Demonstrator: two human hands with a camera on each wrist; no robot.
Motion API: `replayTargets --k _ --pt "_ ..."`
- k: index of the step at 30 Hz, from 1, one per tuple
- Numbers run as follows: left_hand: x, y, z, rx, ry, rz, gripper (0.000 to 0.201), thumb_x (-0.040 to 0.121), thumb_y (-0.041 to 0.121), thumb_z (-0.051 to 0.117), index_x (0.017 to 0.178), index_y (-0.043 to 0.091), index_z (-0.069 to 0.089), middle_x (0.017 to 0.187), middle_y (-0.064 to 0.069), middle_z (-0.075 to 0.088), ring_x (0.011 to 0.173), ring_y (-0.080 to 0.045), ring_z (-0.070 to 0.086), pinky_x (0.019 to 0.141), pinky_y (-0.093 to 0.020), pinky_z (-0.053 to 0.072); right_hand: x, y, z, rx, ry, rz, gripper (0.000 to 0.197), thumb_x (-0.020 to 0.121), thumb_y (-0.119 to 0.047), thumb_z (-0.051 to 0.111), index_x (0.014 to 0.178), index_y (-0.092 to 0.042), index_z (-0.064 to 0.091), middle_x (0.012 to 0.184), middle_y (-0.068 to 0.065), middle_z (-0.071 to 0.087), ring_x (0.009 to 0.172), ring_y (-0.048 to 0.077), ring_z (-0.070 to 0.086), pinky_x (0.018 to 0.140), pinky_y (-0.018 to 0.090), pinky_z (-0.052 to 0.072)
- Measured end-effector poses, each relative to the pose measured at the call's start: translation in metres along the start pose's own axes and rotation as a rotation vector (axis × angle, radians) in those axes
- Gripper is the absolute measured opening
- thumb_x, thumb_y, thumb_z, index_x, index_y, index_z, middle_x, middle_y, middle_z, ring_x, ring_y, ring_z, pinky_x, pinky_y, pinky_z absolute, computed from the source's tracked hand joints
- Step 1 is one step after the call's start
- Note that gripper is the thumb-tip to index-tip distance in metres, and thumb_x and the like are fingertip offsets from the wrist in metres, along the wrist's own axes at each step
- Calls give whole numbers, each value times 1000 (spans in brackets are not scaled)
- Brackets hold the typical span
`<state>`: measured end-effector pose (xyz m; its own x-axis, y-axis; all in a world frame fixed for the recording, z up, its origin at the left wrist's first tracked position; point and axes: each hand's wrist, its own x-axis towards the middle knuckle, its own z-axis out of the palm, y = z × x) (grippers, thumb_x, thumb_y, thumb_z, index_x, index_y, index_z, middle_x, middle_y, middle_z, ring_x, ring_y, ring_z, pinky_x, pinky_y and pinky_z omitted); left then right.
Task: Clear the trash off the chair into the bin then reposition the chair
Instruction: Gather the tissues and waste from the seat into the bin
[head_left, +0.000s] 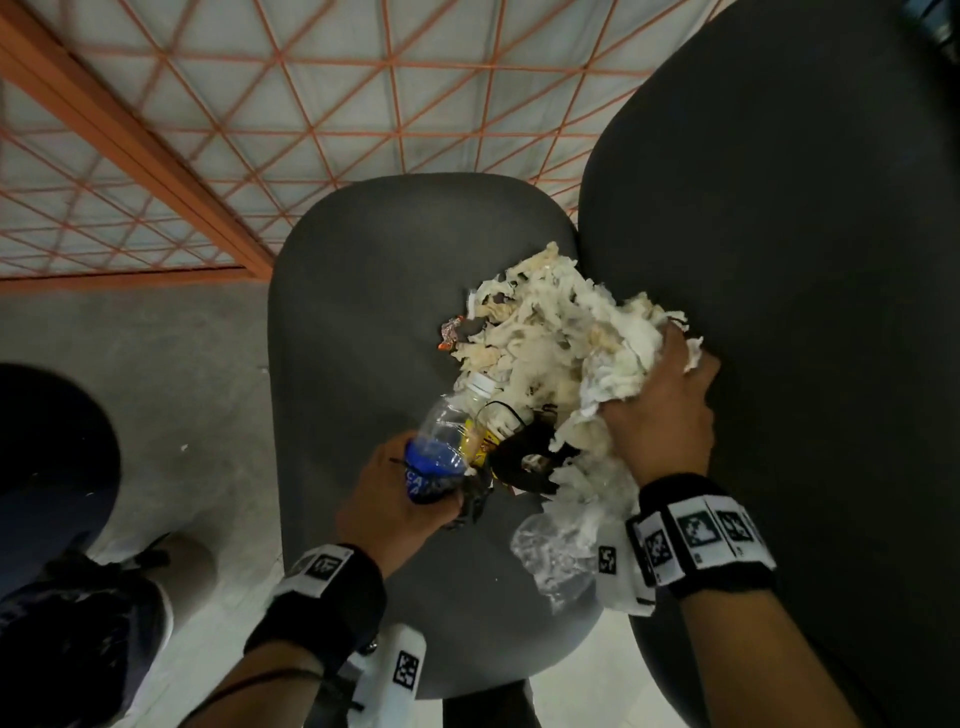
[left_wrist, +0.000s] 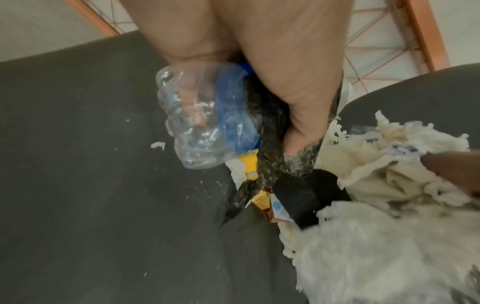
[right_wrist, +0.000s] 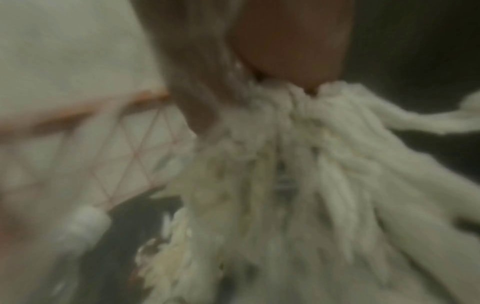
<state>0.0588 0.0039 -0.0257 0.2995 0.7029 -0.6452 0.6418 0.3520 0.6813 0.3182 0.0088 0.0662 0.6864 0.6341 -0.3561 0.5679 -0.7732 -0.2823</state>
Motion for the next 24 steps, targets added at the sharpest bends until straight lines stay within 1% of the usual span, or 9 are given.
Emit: replayTargets --k 4,8,12,15,18,20,22,23,24 --pt "-1 -2 10 -28 -5 3 69 56 51 78 117 40 46 111 10 62 97 -8 64 88 -38 55 12 -5 -8 8 6 108 81 73 -38 76 139 -18 34 137 17 43 118 41 50 94 49 44" --pt "-8 4 4 -118 11 46 65 56 44 80 112 41 48 108 10 64 95 -9 66 86 -39 56 7 0 -24 14 47 16 53 74 -45 69 111 -8 57 114 18 60 104 39 59 80 39 48" --pt "-23 20 -6 -63 -5 176 69 58 34 83 113 47 43 115 10 54 103 -9 58 91 -36 53 -9 0 -51 166 218 -94 37 81 -29 69 109 -6 60 112 15 64 103 28 60 80 26 40" --pt "-32 24 -9 119 -28 278 73 58 34 84 120 29 46 124 10 44 111 -13 50 94 -38 50 -22 2 -63 379 358 -156 50 76 -32 71 119 -9 59 119 10 64 107 12 59 89 23 45" --pt "-37 27 -5 325 -123 360 75 56 41 82 122 28 48 148 13 27 128 -17 37 95 -41 49 -23 7 -72 534 481 -211 75 69 -57 69 122 -6 57 123 8 63 114 14 60 99 25 46" --pt "-36 34 2 419 -208 393 73 59 45 80 122 29 47 155 14 13 136 -18 29 95 -42 49 -21 15 -72 640 505 -247 79 76 -64 61 125 -3 55 125 8 63 118 14 59 104 26 44" --pt "-38 39 8 405 -234 394 71 60 47 79 121 31 46 156 18 6 138 -16 28 95 -41 50 -22 21 -67 808 544 -269 39 90 -37 61 127 -25 58 124 -8 65 123 14 55 106 21 40" --pt "-41 41 11 349 -214 387 70 59 47 79 119 34 46 155 20 8 136 -14 33 95 -38 50 -23 19 -67 949 526 -204 38 89 -20 65 122 -39 60 120 -19 65 127 17 52 104 15 39" --pt "-46 41 13 259 -186 366 68 58 45 81 116 38 47 152 22 13 131 -10 40 95 -32 50 -21 20 -69 1134 464 -185 47 83 -12 70 119 -40 61 120 -19 64 132 24 46 106 15 35"
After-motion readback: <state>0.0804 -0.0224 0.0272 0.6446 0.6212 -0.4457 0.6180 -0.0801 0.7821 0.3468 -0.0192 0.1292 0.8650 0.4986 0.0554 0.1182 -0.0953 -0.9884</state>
